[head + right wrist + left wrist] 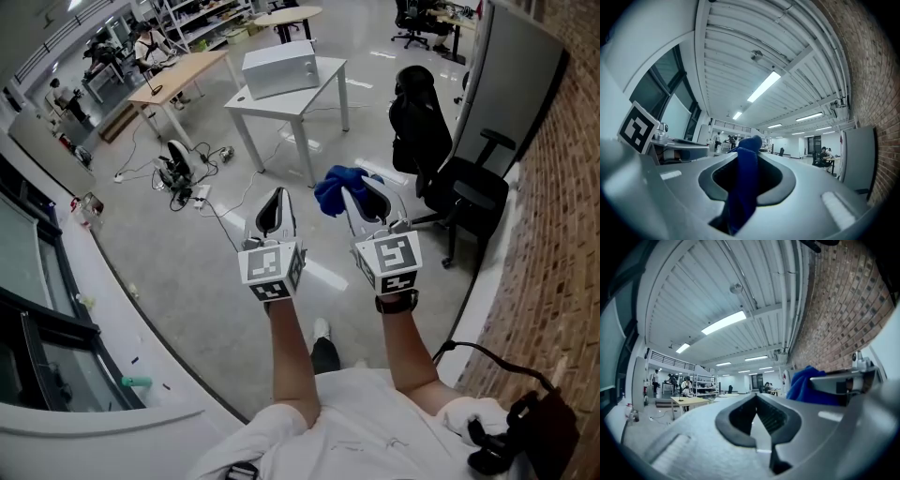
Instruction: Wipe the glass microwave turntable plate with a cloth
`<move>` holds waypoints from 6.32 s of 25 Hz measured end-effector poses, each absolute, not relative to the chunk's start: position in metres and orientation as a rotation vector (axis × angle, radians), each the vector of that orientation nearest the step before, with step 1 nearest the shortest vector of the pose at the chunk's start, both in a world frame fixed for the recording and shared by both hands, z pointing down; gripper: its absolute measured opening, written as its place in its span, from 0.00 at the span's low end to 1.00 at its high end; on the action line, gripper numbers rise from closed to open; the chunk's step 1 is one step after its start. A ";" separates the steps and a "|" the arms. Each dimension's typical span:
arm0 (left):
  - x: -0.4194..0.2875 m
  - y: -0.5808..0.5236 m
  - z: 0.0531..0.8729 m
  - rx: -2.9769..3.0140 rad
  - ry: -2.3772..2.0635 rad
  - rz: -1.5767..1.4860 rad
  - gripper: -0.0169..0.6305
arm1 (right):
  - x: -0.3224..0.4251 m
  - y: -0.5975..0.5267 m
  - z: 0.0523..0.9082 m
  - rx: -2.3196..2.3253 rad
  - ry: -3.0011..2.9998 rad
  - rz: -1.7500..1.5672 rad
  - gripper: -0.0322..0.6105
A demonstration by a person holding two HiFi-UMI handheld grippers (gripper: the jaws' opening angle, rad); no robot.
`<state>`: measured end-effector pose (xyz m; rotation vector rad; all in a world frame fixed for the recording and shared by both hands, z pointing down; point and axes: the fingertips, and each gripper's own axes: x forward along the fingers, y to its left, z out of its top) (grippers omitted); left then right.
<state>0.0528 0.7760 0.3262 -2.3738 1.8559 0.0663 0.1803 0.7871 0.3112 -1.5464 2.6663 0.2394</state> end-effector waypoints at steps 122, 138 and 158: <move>-0.079 -0.305 0.338 -2.541 1.737 0.088 0.03 | 0.037 -0.299 0.332 -1.606 2.619 0.098 0.19; -0.094 -0.394 0.334 -2.371 1.934 0.014 0.03 | 0.021 -0.409 0.328 -1.359 2.738 0.051 0.19; -0.088 -0.416 0.397 -2.395 2.008 -0.271 0.03 | 0.035 -0.465 0.374 -1.300 2.757 -0.198 0.19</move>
